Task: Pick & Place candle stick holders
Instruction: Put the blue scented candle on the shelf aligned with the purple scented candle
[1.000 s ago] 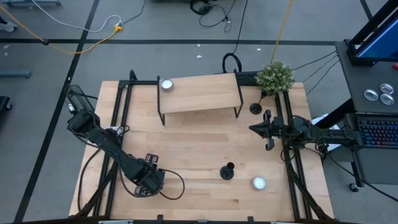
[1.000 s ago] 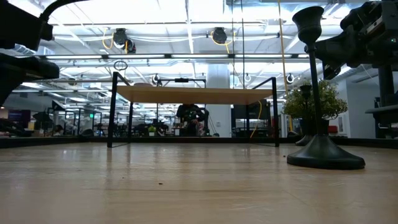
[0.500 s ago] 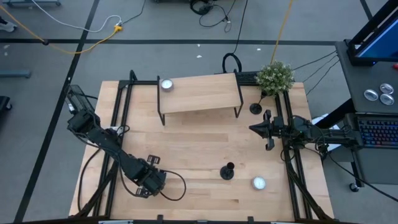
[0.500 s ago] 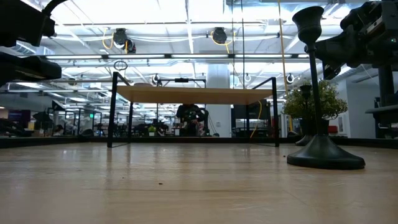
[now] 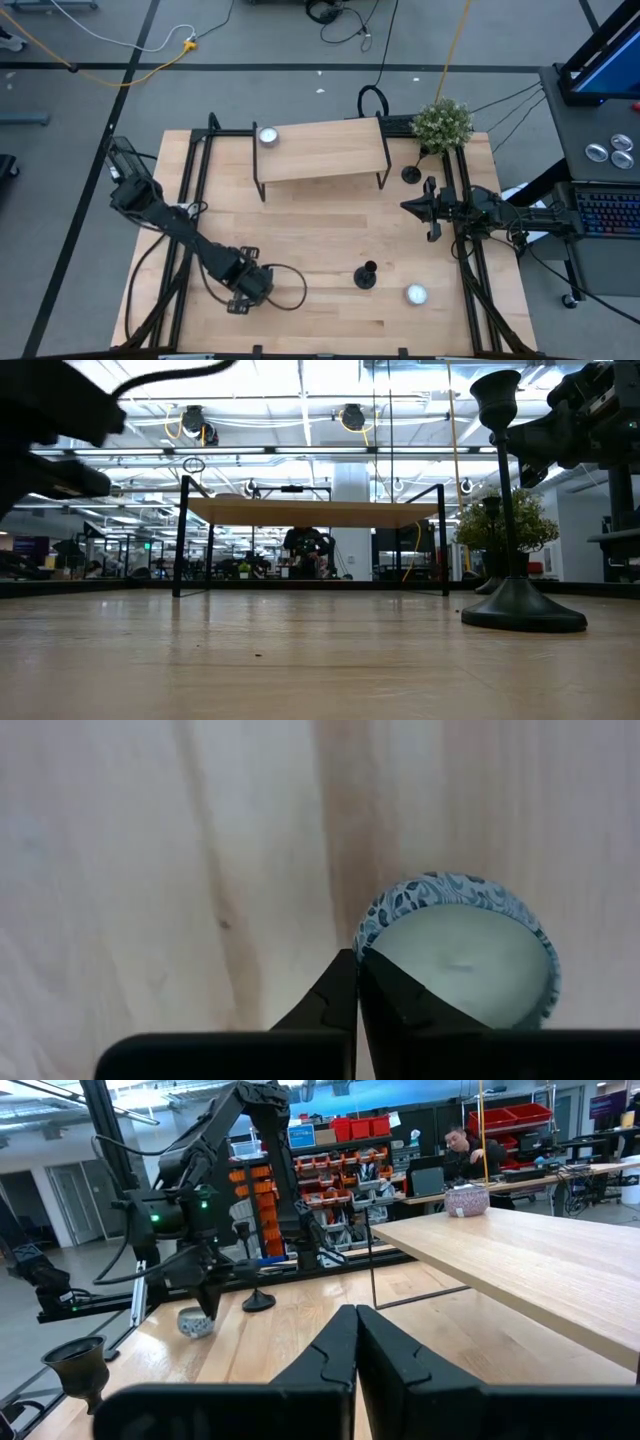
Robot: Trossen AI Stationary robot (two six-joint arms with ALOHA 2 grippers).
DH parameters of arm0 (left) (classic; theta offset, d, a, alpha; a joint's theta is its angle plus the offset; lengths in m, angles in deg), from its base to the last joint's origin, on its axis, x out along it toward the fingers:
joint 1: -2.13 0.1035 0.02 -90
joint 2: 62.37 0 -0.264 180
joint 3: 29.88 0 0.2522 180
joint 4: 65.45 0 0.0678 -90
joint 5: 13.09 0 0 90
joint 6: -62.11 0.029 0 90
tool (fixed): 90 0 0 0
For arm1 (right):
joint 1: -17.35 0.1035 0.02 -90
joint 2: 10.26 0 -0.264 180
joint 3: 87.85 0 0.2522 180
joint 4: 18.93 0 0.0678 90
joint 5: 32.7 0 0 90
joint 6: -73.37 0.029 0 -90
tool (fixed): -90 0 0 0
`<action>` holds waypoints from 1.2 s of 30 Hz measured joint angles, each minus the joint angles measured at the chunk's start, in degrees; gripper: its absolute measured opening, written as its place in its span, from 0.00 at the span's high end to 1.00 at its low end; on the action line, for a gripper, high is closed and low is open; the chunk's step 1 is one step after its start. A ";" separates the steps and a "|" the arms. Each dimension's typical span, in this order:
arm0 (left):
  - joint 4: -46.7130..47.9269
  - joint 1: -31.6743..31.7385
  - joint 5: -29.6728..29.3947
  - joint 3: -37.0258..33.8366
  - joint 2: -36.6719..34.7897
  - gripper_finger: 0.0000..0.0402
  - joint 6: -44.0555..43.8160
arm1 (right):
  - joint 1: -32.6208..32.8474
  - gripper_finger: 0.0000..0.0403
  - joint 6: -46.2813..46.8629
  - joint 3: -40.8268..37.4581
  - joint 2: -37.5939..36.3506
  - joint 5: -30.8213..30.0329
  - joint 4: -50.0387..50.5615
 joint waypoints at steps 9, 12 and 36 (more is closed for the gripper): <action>1.04 7.57 -1.74 8.00 0.00 0.99 3.02 | -0.01 1.00 0.00 -0.01 -0.01 0.00 0.01; 5.58 10.22 -4.88 12.77 0.00 0.99 5.62 | 0.00 1.00 0.00 0.00 -0.02 0.00 0.00; 33.79 38.56 -30.53 46.90 -0.11 1.00 6.44 | 0.00 1.00 0.00 0.00 -0.02 0.00 0.00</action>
